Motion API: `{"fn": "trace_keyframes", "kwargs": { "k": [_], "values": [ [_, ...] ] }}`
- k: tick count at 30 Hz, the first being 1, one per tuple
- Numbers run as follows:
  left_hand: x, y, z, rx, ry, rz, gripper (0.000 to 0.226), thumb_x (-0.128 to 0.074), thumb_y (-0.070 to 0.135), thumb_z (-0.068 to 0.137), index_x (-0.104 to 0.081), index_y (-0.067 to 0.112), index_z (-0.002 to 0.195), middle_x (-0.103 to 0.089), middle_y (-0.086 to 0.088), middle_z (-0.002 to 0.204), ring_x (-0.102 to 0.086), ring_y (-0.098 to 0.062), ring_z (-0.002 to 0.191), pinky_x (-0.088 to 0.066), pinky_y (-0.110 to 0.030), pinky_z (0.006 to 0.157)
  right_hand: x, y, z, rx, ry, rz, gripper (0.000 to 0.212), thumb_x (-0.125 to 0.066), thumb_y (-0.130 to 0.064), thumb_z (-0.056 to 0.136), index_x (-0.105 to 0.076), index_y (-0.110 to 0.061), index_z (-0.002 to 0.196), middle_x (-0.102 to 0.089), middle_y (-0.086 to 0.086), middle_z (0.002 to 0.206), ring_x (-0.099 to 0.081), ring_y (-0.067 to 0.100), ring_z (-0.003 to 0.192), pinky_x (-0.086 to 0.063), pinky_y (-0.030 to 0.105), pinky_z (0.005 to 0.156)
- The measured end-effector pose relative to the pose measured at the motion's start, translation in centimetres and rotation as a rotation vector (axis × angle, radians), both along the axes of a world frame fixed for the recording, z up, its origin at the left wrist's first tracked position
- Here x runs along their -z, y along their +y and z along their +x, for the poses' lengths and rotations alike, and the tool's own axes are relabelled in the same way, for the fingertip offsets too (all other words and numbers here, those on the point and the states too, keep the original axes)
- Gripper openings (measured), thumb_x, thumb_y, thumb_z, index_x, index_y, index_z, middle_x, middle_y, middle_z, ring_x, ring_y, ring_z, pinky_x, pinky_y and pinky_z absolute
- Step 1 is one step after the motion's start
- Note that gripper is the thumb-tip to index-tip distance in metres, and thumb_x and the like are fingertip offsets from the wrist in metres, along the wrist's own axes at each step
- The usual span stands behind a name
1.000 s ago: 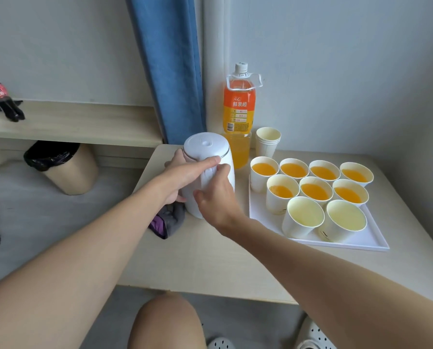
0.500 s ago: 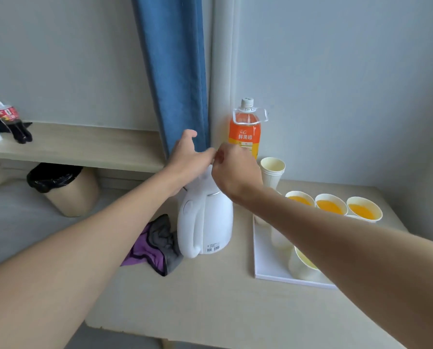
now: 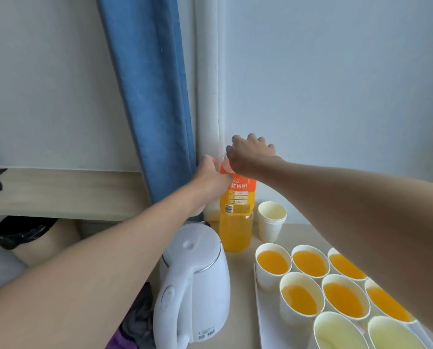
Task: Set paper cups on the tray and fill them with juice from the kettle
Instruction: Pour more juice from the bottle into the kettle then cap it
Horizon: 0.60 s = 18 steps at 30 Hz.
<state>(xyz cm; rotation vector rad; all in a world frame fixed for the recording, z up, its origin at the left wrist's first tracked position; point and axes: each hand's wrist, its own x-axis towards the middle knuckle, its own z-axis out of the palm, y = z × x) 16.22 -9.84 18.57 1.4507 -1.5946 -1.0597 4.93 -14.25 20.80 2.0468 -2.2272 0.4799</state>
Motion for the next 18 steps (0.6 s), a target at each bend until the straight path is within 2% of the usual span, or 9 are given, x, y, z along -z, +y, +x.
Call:
{"fn": "trace_keyframes", "kwargs": {
  "k": [2,4,7,9,11,14,16,18],
  "values": [
    [0.5,-0.6,-0.3,0.007,-0.004,0.012,0.049,-0.066,0.021,0.102,-0.038,0.017,0.142,-0.057,-0.002,0.124,-0.055,-0.010,0.095,-0.044,-0.023,0.068,-0.1,-0.6,-0.1,-0.022,-0.001,-0.023,0.035,-0.033,-0.039,0.102,-0.050,-0.018,0.124,-0.057,0.009,0.114,-0.052,0.029,0.101,-0.035,0.040,0.081],
    [0.9,-0.9,-0.4,0.012,-0.010,0.015,0.052,-0.069,0.015,0.098,-0.039,0.018,0.141,-0.058,-0.005,0.127,-0.057,-0.016,0.106,-0.047,-0.026,0.072,-0.3,-0.8,-0.1,-0.045,0.031,-0.021,0.036,-0.037,-0.043,0.102,-0.051,-0.017,0.121,-0.057,0.007,0.104,-0.050,0.028,0.089,-0.037,0.036,0.073],
    [1.3,-1.1,-0.1,0.031,-0.016,0.028,0.061,-0.078,0.016,0.091,-0.043,0.019,0.140,-0.059,-0.003,0.127,-0.059,-0.022,0.117,-0.054,-0.031,0.081,-1.0,-0.3,-0.2,-0.098,0.097,-0.007,0.033,-0.043,-0.044,0.101,-0.054,-0.014,0.109,-0.052,0.006,0.096,-0.050,0.028,0.084,-0.038,0.034,0.068],
    [1.7,-0.9,0.0,0.044,-0.001,0.016,0.060,-0.085,0.023,0.083,-0.054,0.018,0.134,-0.065,-0.002,0.124,-0.063,-0.022,0.119,-0.058,-0.038,0.092,-1.1,0.5,-0.1,-0.129,0.145,-0.039,0.029,-0.045,-0.043,0.101,-0.050,-0.014,0.096,-0.050,0.006,0.091,-0.049,0.029,0.082,-0.037,0.034,0.066],
    [2.0,-0.4,-0.1,0.034,0.027,0.010,0.064,-0.085,0.028,0.078,-0.055,0.018,0.134,-0.064,-0.003,0.126,-0.063,-0.023,0.120,-0.058,-0.041,0.097,-0.9,1.4,-0.2,-0.132,0.159,-0.110,0.029,-0.045,-0.040,0.102,-0.045,-0.014,0.090,-0.050,0.006,0.088,-0.047,0.029,0.078,-0.035,0.034,0.065],
    [1.8,0.6,0.2,0.004,0.084,0.012,0.066,-0.078,0.019,0.091,-0.042,0.019,0.147,-0.057,-0.006,0.137,-0.060,-0.023,0.121,-0.054,-0.037,0.097,-1.4,2.2,-0.1,-0.081,0.119,-0.236,0.026,-0.042,-0.039,0.103,-0.047,-0.014,0.097,-0.059,0.008,0.094,-0.045,0.028,0.079,-0.032,0.036,0.068],
    [1.1,1.4,0.8,-0.021,0.115,-0.007,0.064,-0.076,0.017,0.093,-0.041,0.019,0.148,-0.056,-0.006,0.138,-0.062,-0.019,0.113,-0.053,-0.033,0.092,-3.4,2.6,0.1,-0.044,0.069,-0.325,0.030,-0.040,-0.038,0.104,-0.052,-0.011,0.108,-0.063,0.009,0.101,-0.047,0.028,0.084,-0.032,0.035,0.071],
    [0.1,2.4,1.4,-0.054,0.117,-0.031,0.057,-0.071,0.015,0.095,-0.044,0.017,0.145,-0.057,-0.007,0.137,-0.060,-0.019,0.114,-0.050,-0.032,0.093,-5.9,3.3,0.4,-0.036,0.046,-0.403,0.031,-0.039,-0.038,0.104,-0.052,-0.011,0.110,-0.063,0.008,0.102,-0.053,0.029,0.090,-0.032,0.036,0.073]
  ]
}}
